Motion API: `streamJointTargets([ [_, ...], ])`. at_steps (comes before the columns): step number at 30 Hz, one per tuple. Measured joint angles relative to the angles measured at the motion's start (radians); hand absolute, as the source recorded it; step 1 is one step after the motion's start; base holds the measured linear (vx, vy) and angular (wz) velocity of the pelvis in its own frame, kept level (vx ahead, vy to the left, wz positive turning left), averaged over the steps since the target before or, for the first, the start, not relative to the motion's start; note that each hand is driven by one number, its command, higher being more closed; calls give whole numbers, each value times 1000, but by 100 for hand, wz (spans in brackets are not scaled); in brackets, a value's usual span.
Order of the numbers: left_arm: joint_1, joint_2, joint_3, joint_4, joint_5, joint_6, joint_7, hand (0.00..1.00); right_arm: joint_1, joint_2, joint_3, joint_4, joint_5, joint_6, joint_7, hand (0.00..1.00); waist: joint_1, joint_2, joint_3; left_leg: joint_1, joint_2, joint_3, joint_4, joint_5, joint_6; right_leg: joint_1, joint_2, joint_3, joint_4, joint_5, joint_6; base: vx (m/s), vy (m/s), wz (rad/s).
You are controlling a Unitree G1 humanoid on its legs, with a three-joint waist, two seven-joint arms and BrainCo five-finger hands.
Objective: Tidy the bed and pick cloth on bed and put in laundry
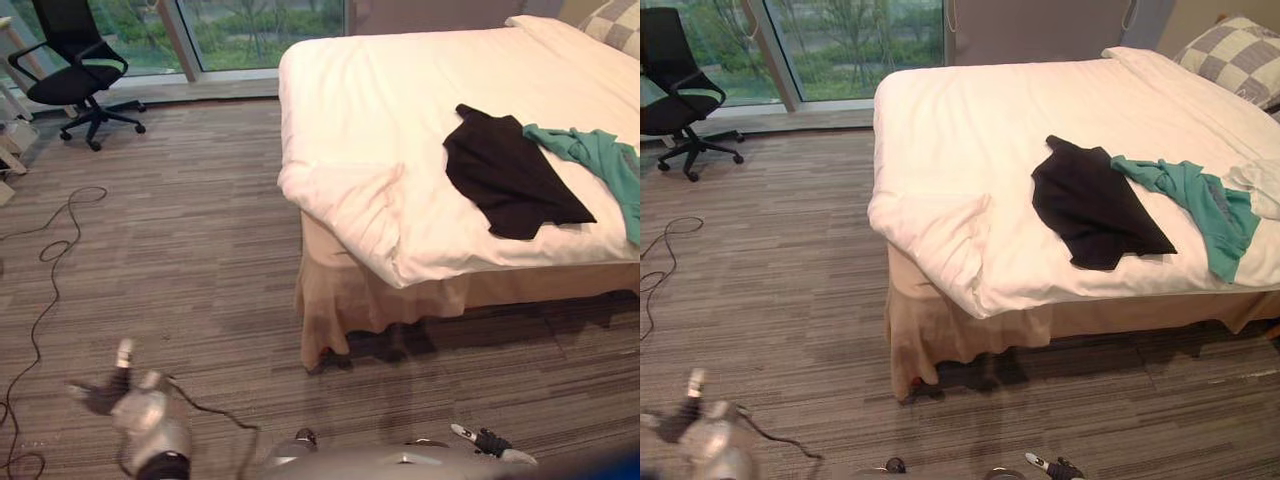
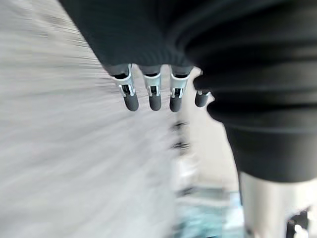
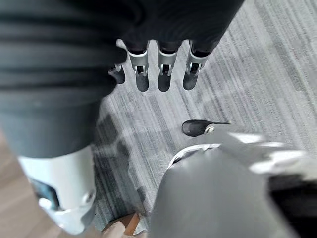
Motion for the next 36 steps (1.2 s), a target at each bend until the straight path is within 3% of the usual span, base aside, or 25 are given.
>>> streamJointTargets([
  [3,-22,71,23,-82,50,-9,-34,0,3,-8,-7,0,12,17,6,0,4,9,-13,-13,-5,-6,0,-1,2,4,-3,-3,-16,5,1,-3,14,10],
  [6,-75,146,7,-165,117,-6,-122,0,4,0,-35,-1,34,18,4,0,8,11,-19,-12,-9,-9,0,-1,0,7,-3,3,-19,12,-3,82,14,6],
  [9,-133,233,-96,-252,204,27,-210,0,2,2,-45,-16,39,18,-4,0,15,13,-32,-12,-12,10,2,3,4,6,-2,21,-24,22,1,116,16,-14],
  [11,-197,262,-190,-318,327,58,-262,0,-2,3,-51,-17,41,19,-11,0,2,23,-31,-13,-15,22,5,1,3,4,-3,33,-30,23,0,92,14,-11],
  [15,-256,241,-405,-323,552,80,-221,0,-25,3,-49,-18,70,39,-15,0,-12,42,-28,-2,-12,90,5,1,2,-13,1,87,-33,29,-9,66,6,-40],
  [16,-310,241,-473,-258,671,103,-192,0,-32,2,-46,-19,70,55,-14,0,-30,44,-26,10,-9,120,6,1,2,-13,4,110,-33,31,-12,30,-23,-41],
  [17,-338,241,-485,-226,706,111,-187,0,-32,1,-43,-19,70,61,-13,0,-38,44,-26,15,-8,129,6,1,2,-13,5,118,-32,32,-13,27,-37,-48],
  [22,-596,255,-575,-59,828,237,-148,0,-32,-1,-16,-22,58,72,-30,0,-82,70,-14,-26,3,189,6,-1,-1,-99,18,185,-23,48,-21,-30,-31,-41],
  [26,-749,235,-684,19,865,350,-104,0,-85,-4,18,-32,63,58,-54,0,-133,103,52,-125,5,219,6,4,6,-234,22,237,3,74,-17,-105,3,-30],
  [29,-861,194,-709,99,907,451,-54,0,-134,-2,47,-39,78,41,-74,0,-164,98,123,-190,2,238,6,21,19,-317,23,266,12,98,-15,-110,-2,-20],
  [36,-1062,187,-764,145,942,627,-13,0,-215,2,96,-93,155,-29,-101,0,-188,85,246,-296,2,279,6,52,23,-465,24,301,67,109,-20,-33,-11,-11],
])
